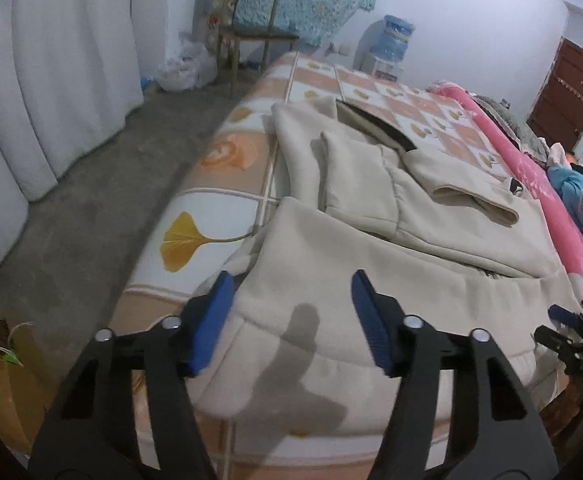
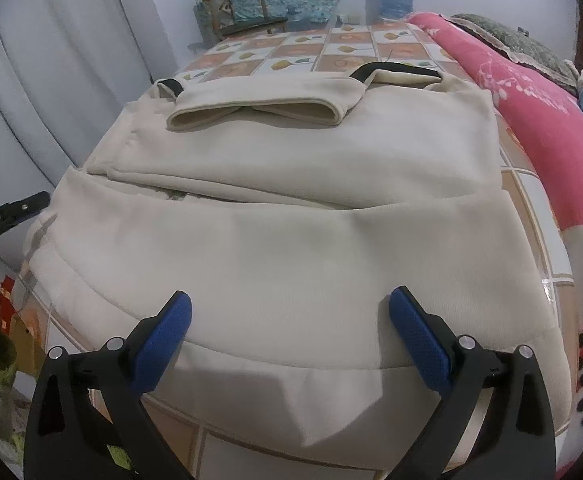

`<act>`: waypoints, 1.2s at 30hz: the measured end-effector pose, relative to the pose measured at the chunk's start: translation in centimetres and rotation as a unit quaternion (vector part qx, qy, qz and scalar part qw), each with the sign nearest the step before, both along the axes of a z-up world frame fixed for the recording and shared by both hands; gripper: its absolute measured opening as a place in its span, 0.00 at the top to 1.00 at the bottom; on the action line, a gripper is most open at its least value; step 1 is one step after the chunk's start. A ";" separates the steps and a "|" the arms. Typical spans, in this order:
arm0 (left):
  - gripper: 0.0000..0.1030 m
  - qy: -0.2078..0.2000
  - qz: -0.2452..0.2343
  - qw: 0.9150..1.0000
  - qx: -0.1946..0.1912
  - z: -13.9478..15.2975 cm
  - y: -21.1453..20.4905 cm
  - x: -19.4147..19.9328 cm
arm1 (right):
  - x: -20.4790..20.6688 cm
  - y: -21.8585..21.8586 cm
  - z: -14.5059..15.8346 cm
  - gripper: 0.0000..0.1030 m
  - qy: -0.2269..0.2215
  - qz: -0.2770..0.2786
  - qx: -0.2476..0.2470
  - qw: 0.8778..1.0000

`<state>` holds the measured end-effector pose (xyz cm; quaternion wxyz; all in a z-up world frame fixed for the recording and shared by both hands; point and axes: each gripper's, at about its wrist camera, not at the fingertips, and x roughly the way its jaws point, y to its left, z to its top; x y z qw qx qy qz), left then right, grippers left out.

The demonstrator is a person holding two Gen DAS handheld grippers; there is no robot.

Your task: Fold large clothes

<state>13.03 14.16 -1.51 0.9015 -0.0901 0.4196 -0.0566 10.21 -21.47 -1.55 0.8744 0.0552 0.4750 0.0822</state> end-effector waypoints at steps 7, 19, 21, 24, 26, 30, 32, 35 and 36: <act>0.52 0.006 -0.010 1.000 0.016 -1.4 -0.1 3.5 | 0.1 0.2 -0.1 0.06 0.003 0.003 -0.008 1.000; 0.60 -0.036 -0.088 0.995 -0.021 -0.1 -0.8 3.2 | 0.2 0.3 -0.1 0.06 0.005 0.002 -0.011 1.000; 0.60 -0.037 -0.094 0.995 -0.015 -0.1 -1.0 3.1 | 0.2 0.3 -0.1 0.06 0.005 0.002 -0.012 1.000; 0.60 -0.002 -0.063 0.998 0.010 -1.4 -0.8 4.3 | 0.2 0.4 -0.1 0.06 0.003 0.003 -0.016 1.000; 0.61 -0.009 -0.058 0.998 0.002 -1.3 -0.8 4.1 | 0.2 0.5 -0.1 0.06 0.003 0.002 -0.019 1.000; 0.63 -0.052 -0.096 0.994 -0.018 0.2 -1.6 2.2 | 0.2 0.4 -0.1 0.06 0.002 0.001 -0.016 1.000; 0.63 -0.057 -0.107 0.992 -0.013 0.4 -2.0 1.6 | 0.2 0.4 -0.1 0.06 0.001 0.002 -0.016 1.000; 0.63 -0.035 -0.094 0.994 0.043 -0.4 -2.8 1.6 | 0.2 0.5 -0.1 0.06 -0.001 0.002 -0.017 1.000; 0.65 -0.029 -0.090 0.994 0.061 -0.7 -3.1 1.7 | 0.2 0.5 -0.1 0.06 -0.001 0.002 -0.017 1.000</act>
